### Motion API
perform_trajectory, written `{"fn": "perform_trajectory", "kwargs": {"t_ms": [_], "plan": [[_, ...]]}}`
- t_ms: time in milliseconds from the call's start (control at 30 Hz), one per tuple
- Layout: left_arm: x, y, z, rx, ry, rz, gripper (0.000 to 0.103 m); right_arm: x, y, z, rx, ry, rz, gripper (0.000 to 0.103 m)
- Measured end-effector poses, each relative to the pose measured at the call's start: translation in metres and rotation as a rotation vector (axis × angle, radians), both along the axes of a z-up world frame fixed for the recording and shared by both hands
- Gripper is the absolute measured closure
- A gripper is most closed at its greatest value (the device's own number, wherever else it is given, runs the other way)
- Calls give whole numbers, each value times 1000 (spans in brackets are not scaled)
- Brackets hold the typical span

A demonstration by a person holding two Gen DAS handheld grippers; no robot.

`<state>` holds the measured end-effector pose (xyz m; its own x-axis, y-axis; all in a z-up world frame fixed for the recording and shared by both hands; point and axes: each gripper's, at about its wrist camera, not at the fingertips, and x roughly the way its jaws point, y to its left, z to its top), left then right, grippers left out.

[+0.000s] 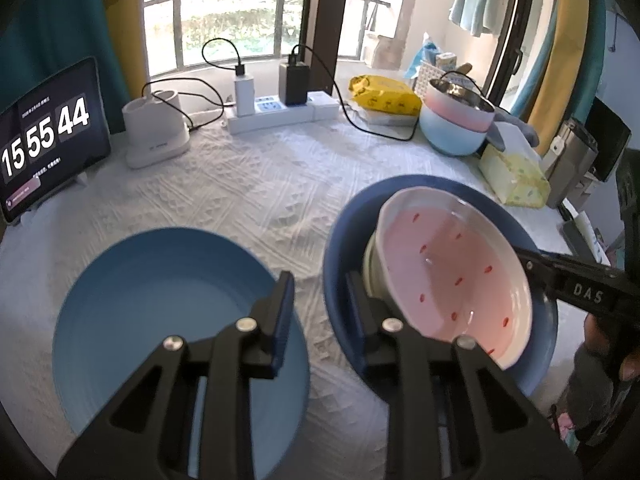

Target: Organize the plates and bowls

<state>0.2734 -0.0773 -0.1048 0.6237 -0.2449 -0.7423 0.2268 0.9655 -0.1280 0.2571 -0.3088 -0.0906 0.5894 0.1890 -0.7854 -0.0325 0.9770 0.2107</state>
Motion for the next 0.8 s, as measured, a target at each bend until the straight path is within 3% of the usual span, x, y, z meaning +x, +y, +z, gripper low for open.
{"fn": "perform_trajectory", "kwargs": {"t_ms": [133,200,800], "plan": [[-1,-2,1,-6,1,-2,86,-2,12,2,-29,-29,22,94],[-2,-5,1,-7,0,-12,94,-3,16,3,-52,-37,9,94],[-8,-12,3,-19,12,-22,94,-7,7,15,-29,-54,-15,95]]}}
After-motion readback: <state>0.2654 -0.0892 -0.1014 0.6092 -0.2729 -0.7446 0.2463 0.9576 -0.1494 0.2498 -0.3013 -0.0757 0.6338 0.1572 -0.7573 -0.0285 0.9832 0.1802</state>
